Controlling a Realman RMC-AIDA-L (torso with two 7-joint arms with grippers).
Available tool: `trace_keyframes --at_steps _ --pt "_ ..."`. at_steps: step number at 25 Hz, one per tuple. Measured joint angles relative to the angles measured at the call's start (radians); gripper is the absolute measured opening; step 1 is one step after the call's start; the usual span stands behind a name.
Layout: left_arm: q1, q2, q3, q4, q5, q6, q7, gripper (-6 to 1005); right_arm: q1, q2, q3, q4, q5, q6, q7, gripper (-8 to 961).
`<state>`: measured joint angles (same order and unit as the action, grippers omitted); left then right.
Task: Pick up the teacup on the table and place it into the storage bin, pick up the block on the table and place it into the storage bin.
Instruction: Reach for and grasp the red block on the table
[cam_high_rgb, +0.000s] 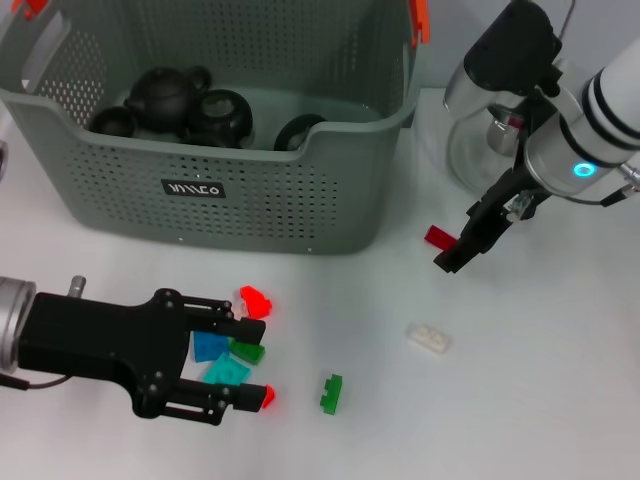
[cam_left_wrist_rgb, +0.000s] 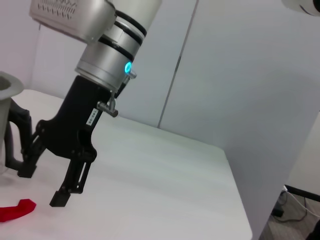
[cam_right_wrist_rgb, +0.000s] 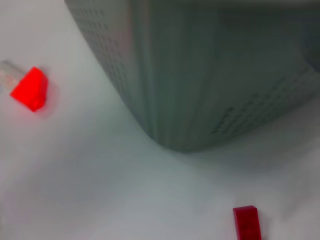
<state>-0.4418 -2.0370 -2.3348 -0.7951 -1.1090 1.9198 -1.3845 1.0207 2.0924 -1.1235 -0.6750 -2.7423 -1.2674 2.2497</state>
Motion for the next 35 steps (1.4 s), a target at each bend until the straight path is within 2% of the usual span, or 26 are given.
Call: trace_keyframes --at_steps 4,18,23,35 --pt "-0.001 0.000 0.000 0.009 0.000 -0.014 0.001 707 0.001 0.000 -0.002 0.054 -0.001 0.068 0.009 940" --pt "-0.004 0.002 0.000 0.033 0.000 -0.039 0.011 707 0.011 0.007 -0.026 0.131 0.006 0.177 0.016 798" --pt "-0.006 0.003 0.000 0.036 0.000 -0.041 0.012 707 0.014 0.007 -0.027 0.148 0.006 0.200 0.012 637" --pt "-0.012 0.004 0.000 0.038 0.000 -0.043 0.010 707 0.012 0.007 -0.030 0.173 0.006 0.238 0.002 639"
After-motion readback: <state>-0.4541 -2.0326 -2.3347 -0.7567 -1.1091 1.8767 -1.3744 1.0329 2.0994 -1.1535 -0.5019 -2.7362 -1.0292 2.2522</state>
